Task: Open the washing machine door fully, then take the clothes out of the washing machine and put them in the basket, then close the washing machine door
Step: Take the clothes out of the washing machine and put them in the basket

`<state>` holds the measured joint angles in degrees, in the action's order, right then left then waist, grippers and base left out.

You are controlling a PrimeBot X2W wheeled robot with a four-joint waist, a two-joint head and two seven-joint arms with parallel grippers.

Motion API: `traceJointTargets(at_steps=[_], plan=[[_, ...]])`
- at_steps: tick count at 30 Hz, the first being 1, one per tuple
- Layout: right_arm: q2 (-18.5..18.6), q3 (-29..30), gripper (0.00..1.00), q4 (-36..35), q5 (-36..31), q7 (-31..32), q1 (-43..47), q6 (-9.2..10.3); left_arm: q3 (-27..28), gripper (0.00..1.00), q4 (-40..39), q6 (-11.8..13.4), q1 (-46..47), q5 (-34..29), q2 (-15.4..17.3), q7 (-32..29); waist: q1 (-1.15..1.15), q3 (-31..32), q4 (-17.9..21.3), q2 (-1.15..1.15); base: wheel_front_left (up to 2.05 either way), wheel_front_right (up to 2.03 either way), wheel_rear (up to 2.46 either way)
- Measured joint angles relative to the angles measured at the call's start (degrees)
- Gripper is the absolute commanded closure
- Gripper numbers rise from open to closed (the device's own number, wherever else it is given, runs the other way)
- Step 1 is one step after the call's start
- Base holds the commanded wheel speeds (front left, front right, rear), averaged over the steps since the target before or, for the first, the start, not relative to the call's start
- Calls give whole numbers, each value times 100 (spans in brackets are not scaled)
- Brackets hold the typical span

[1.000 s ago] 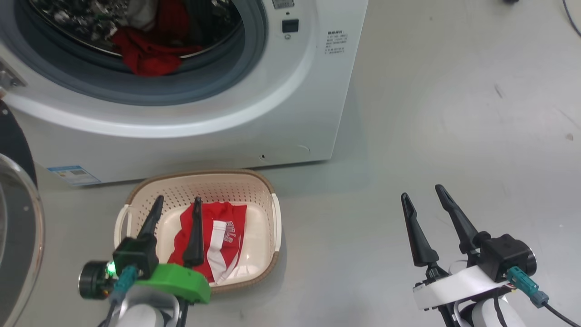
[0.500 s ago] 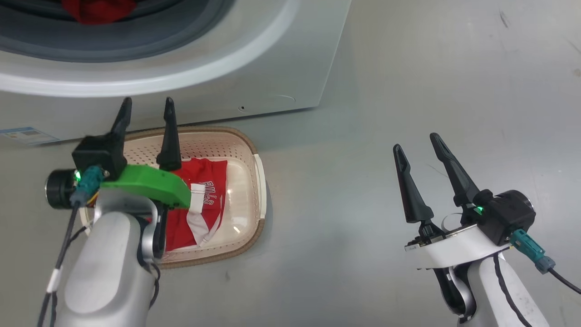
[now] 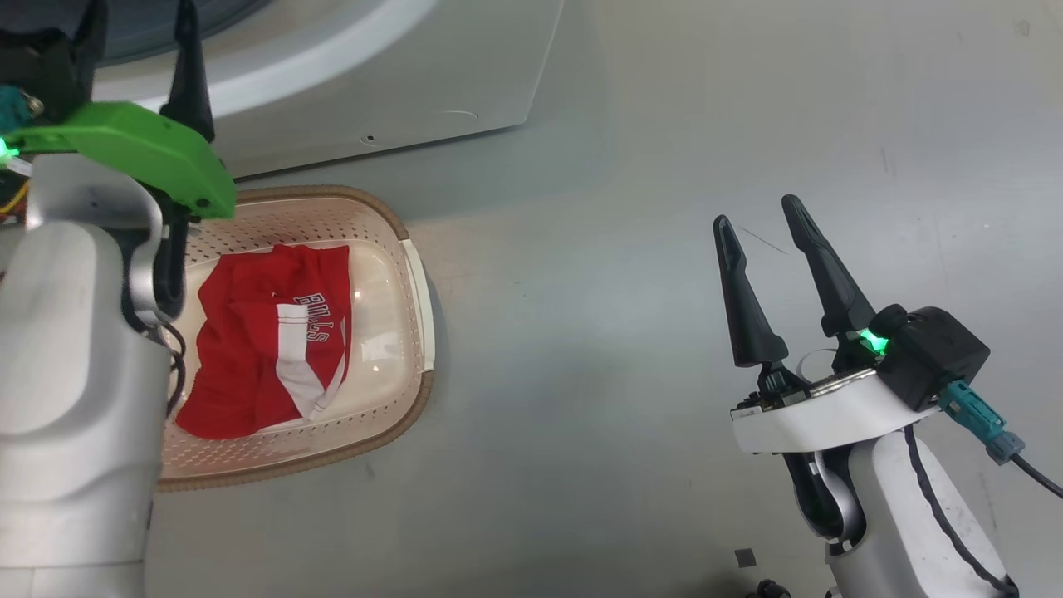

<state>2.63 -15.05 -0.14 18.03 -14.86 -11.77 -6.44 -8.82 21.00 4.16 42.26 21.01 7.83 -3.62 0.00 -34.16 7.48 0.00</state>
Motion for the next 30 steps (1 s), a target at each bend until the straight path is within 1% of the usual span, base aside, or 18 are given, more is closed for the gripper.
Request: traceJointTargets(at_steps=[4, 13, 19, 24, 26, 30], plan=[[1, 0, 0, 27, 60, 0, -87, 0, 119, 0, 93, -41, 441, 65, 167, -254, 0, -139, 125, 0, 0, 0, 0], [1, -69, 0, 68, 168, 0, -216, -4, 303, 0, 304, -34, 1374, 13, 641, -788, 0, -381, 330, 0, 0, 0, 0], [-1, -240, 0, 135, 316, 0, -266, -8, 358, 0, 583, -4, 1736, -154, 1013, -1165, 0, -467, 487, 0, 0, 0, 0], [-1, -334, 0, 143, 417, 0, -346, -22, 435, 0, 806, 18, 1987, -247, 1254, -1475, 0, -544, 626, 0, 0, 0, 0], [-1, -348, 0, 146, 458, 0, -363, -22, 481, 0, 969, 66, 2086, -249, 1363, -1681, 0, -583, 710, 0, 0, 0, 0], [-1, -348, 0, 147, 469, 0, -402, -23, 487, 0, 1110, 88, 2245, -269, 1402, -1959, 0, -645, 792, 0, 0, 0, 0]])
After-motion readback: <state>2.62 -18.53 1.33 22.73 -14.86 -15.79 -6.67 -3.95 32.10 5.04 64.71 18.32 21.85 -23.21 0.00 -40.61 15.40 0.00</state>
